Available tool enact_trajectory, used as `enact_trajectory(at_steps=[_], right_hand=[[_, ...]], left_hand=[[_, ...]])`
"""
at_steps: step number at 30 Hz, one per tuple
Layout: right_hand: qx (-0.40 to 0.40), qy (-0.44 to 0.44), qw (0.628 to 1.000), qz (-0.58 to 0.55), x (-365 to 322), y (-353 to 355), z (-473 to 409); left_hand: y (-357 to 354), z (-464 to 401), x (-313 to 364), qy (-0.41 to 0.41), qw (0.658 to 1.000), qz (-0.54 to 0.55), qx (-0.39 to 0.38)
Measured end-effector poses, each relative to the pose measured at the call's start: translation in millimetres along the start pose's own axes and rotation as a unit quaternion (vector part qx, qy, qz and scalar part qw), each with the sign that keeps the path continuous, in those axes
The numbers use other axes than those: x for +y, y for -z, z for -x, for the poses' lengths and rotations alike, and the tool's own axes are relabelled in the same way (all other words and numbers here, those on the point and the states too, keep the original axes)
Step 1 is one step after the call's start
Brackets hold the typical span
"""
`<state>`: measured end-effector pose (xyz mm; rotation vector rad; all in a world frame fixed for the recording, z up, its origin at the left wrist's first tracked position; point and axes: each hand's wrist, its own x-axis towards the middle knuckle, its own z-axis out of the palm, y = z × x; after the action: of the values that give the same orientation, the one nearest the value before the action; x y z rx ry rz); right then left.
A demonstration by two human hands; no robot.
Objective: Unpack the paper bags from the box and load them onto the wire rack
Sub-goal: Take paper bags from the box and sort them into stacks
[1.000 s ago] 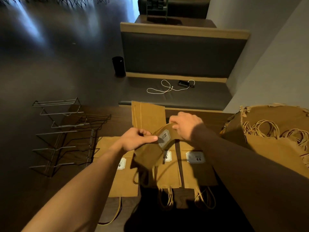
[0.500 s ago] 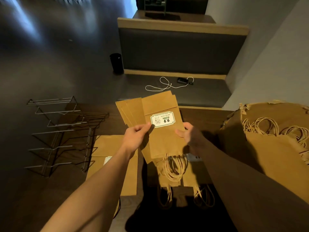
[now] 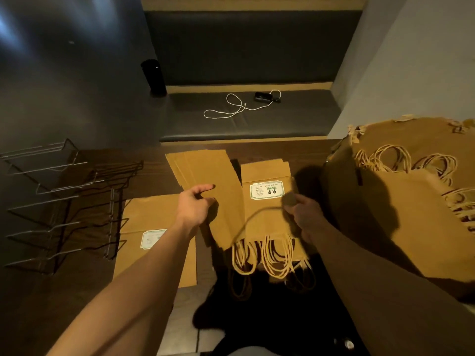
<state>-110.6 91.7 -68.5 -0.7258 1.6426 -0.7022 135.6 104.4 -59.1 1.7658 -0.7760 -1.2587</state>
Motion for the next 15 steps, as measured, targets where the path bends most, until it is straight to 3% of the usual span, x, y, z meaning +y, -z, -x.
enact_trajectory(at_steps=[3, 7, 12, 15], right_hand=[[0.022, -0.005, 0.999, 0.034, 18, 12, -6], [0.042, -0.018, 0.995, 0.088, 31, 21, -16], [0.122, -0.075, 0.983, 0.115, 30, 28, -34], [0.152, -0.082, 0.956, 0.237, 31, 32, -32]], left_hand=[[3, -6, -6, -0.026, 0.998, -0.044, -0.027], [3, -12, -10, -0.018, 0.998, -0.004, -0.062], [-10, -12, -22, 0.009, 0.988, 0.023, -0.154], [-22, -14, -33, 0.049, 0.984, 0.038, -0.166]])
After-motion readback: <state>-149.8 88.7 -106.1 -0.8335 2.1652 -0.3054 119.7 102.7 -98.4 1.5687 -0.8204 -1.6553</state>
